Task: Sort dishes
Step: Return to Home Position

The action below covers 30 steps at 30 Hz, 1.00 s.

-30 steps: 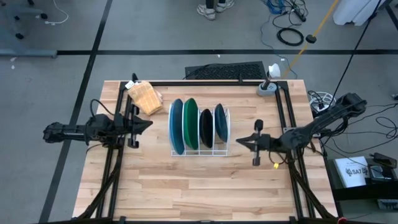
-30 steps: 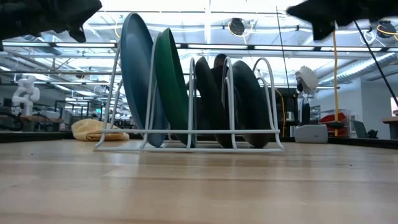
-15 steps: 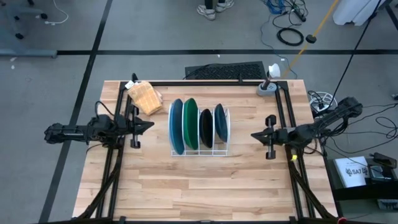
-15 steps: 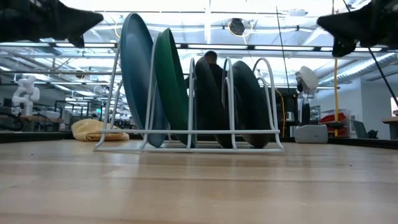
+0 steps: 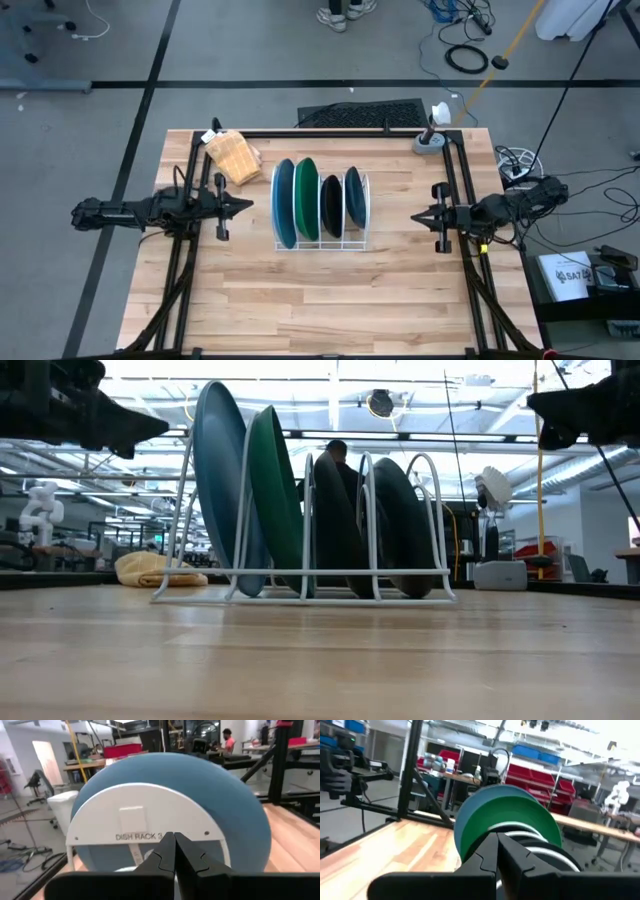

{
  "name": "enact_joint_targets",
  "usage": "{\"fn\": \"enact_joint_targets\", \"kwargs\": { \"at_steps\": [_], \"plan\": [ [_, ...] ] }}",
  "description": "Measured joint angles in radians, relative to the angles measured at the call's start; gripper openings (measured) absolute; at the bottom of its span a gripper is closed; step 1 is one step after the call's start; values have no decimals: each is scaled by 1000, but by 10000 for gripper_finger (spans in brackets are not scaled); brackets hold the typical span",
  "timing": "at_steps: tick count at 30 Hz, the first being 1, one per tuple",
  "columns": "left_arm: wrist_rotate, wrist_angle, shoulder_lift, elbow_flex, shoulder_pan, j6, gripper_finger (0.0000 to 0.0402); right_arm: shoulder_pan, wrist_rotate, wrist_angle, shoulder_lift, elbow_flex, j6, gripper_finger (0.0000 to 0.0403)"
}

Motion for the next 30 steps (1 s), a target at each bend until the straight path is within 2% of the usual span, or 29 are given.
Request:
{"fn": "enact_joint_targets", "kwargs": {
  "at_steps": [11, 14, 18, 25, 30],
  "plan": [
    [-46, -49, -1, 0, 0, 24, 2, -91, -14, -61, 1, 0, 84, 0],
    [-76, -53, -1, -11, 0, 16, 2, -113, -63, -58, 1, 0, 110, 0],
    [-133, -47, -4, -48, 0, -16, 2, -147, -73, -55, 1, 0, 142, 0],
    [-122, -36, -6, -74, 0, -53, 1, -196, -260, -87, 1, 1, 266, 0],
    [-158, -37, 0, -74, 0, -24, 7, -200, -250, -125, 2, 1, 312, 0]
  ]
}}
